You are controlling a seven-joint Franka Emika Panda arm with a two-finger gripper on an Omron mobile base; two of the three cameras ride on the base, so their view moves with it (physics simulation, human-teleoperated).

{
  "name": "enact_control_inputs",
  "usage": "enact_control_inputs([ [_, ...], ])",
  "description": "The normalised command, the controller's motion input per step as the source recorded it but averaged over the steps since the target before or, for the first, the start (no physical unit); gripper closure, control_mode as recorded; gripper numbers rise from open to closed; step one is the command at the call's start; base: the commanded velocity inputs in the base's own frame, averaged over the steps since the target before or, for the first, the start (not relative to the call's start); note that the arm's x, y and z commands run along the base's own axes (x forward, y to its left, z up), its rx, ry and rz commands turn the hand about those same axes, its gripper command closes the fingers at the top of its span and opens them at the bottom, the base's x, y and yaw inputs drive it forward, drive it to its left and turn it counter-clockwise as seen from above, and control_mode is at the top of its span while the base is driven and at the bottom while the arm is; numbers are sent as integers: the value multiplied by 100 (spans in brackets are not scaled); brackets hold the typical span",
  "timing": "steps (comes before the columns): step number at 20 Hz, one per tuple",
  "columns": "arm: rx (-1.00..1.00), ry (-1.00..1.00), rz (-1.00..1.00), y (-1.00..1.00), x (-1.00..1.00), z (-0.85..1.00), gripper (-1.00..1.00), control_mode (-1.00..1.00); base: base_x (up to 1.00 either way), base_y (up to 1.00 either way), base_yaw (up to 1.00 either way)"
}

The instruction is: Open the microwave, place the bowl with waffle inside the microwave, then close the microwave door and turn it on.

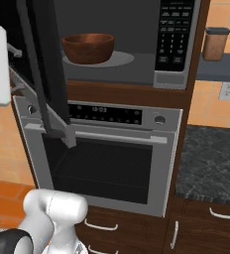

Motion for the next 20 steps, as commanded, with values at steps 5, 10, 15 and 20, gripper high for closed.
enact_control_inputs([
  [5,0,-20,13,-46,48,14,-100,-100,0,0,0],
  [10,0,-2,17,-45,75,16,-100,-100,0,0,0],
  [15,3,2,12,-39,90,25,-100,-100,0,0,0],
  [20,8,6,6,-34,95,25,-100,-100,0,0,0],
])
